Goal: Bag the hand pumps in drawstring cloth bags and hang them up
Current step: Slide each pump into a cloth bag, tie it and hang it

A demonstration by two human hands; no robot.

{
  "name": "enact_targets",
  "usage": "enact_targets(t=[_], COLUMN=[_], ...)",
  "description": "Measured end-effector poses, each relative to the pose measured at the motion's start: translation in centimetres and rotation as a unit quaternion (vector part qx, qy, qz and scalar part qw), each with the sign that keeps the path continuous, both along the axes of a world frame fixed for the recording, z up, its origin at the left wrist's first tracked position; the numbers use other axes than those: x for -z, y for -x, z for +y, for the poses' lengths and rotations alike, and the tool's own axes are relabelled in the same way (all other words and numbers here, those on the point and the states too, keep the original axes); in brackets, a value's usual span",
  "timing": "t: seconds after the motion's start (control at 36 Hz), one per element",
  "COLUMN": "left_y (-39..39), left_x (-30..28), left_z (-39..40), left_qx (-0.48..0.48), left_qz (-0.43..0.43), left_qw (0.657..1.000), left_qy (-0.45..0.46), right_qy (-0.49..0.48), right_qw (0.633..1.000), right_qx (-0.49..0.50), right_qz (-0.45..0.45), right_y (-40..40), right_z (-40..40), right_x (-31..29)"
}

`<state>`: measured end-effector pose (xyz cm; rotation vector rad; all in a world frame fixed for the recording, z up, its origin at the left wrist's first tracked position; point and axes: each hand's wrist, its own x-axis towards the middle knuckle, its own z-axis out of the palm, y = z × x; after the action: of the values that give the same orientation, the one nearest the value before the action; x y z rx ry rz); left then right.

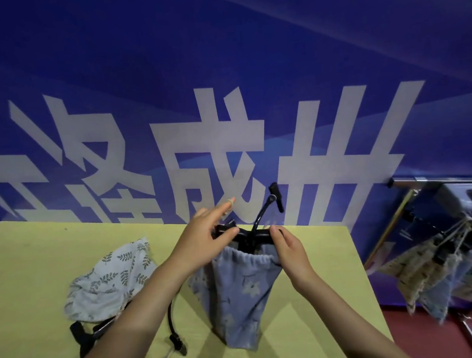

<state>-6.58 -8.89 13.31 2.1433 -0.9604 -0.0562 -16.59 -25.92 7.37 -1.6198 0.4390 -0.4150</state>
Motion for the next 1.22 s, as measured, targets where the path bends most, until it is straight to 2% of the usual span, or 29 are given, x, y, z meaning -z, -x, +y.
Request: enact_targets(t=[0.11, 0.17, 0.33, 0.53, 0.64, 0.81, 0.94, 1.0, 1.06, 1.14, 1.22], left_y=[-0.2, -0.6, -1.6, -2.3, -2.5, -2.6, -1.6, -1.1, -0.8, -0.6, -0.7], left_x=[0.3, 0.1, 0.1, -0.7, -0.6, 0.0, 0.4, 0.4, 0.3, 0.3, 0.3], left_z=[0.0, -0.1, 0.2, 0.2, 0.1, 0.5, 0.2, 0.1, 0.0, 0.1, 0.4], left_qx=[-0.006, -0.004, 0.02, 0.022, -0.004, -0.051, -0.081, -0.088, -0.091, -0.103, -0.116], left_qz=[-0.017, 0.013, 0.129, 0.181, 0.202, 0.186, 0.161, 0.153, 0.146, 0.139, 0.136], left_qw=[0.998, 0.995, 0.99, 0.977, 0.976, 0.98, 0.983, 0.984, 0.985, 0.985, 0.984], left_qy=[-0.058, -0.101, -0.061, -0.112, -0.085, -0.051, -0.036, -0.03, -0.028, -0.028, -0.029], right_qy=[0.002, -0.002, -0.018, -0.06, -0.068, 0.067, 0.203, 0.174, 0.099, -0.096, -0.27], right_qw=[0.999, 0.997, 0.981, 0.972, 0.98, 0.981, 0.943, 0.942, 0.951, 0.968, 0.95], right_qx=[-0.054, -0.081, -0.19, -0.219, -0.166, -0.064, -0.021, -0.041, -0.051, -0.038, -0.031], right_qz=[0.007, 0.011, 0.046, 0.059, 0.086, 0.169, 0.263, 0.285, 0.288, 0.231, 0.153], right_y=[-0.3, -0.3, -0.3, 0.1, 0.5, 1.3, 1.8, 1.9, 1.9, 1.9, 1.3], right_z=[0.3, 0.1, -1.0, -2.2, -3.2, -3.7, -3.3, -3.0, -2.7, -2.2, -2.1], right_x=[-0.7, -1.0, -0.7, -0.6, -0.1, 0.9, 1.9, 1.9, 1.7, 1.0, 0.7])
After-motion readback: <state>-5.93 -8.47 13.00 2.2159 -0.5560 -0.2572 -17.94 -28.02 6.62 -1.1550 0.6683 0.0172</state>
